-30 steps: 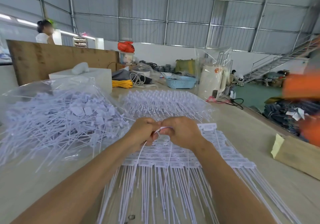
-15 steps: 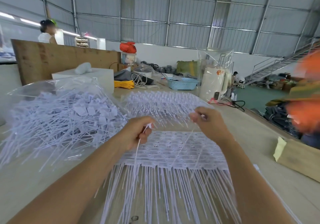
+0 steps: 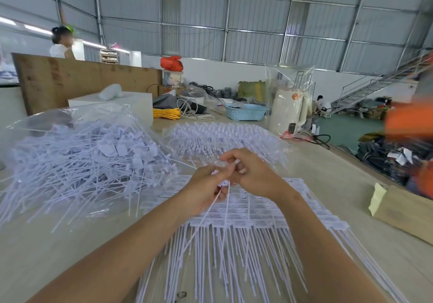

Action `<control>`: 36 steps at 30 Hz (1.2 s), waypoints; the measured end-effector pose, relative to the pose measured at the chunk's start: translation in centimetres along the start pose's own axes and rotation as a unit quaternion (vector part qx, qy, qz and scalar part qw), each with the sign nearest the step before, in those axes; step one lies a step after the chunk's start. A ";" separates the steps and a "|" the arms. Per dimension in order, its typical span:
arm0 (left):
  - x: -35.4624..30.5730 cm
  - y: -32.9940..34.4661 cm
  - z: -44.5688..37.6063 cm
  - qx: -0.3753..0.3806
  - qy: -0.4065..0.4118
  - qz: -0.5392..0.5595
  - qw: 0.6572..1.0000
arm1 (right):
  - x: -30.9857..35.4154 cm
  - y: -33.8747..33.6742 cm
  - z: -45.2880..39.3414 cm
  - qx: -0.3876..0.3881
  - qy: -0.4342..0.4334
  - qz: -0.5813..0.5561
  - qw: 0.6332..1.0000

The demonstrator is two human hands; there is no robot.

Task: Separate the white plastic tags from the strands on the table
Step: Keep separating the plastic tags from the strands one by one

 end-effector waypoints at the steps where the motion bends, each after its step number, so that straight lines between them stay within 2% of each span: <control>1: -0.2 -0.4 -0.1 -0.015 0.017 -0.006 1.000 | -0.3 -0.2 0.1 0.005 0.011 -0.021 1.000; 4: -0.7 -1.2 -0.3 -0.045 0.055 -0.016 0.997 | -1.8 -0.2 0.3 0.028 0.075 -0.095 0.992; 6: -0.7 -1.2 -0.3 -0.052 0.070 -0.036 0.996 | -2.1 0.5 0.5 0.070 0.087 -0.082 0.990; 10: -0.7 -1.3 0.0 -0.063 0.075 -0.086 0.991 | -1.8 1.3 0.3 0.072 0.072 -0.055 0.993; 20: -1.3 -1.3 0.1 -0.087 0.041 -0.201 0.975 | -1.0 0.5 0.4 0.033 -0.019 -0.089 0.995; 22: -1.2 -1.2 0.2 -0.074 0.025 -0.188 0.979 | -1.0 0.5 0.3 0.033 -0.025 -0.092 0.995; 24: -0.6 -0.8 0.2 -0.044 -0.016 -0.130 0.990 | -1.3 0.4 0.1 0.026 -0.022 -0.080 0.996; 28: 0.0 -0.7 0.4 -0.001 -0.129 0.057 0.990 | -3.9 -1.8 0.7 -0.013 0.002 0.061 0.998; 30: -1.0 -1.8 0.1 -0.018 -0.105 0.068 0.992 | -5.1 -4.4 1.6 -0.087 0.031 -0.016 0.996; 32: -1.4 -2.9 -0.2 -0.051 -0.068 0.055 0.995 | -5.3 -6.9 2.2 -0.174 0.045 -0.118 0.977; 33: -1.3 -3.2 -0.1 -0.068 -0.060 0.058 0.994 | -4.8 -7.3 2.2 -0.190 0.043 -0.140 0.971; 36: -0.3 -2.9 0.0 -0.081 -0.045 0.071 0.993 | -1.1 -5.9 1.3 -0.133 -0.001 -0.160 0.978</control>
Point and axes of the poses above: each hand's wrist, its own z-axis away from the middle knuckle, its own y-axis out of the palm, x = y × z, the point moved 7 cm from there along -z, towards the middle knuckle, and after that the axes turned 5 degrees about z, right-handed, at the moved point
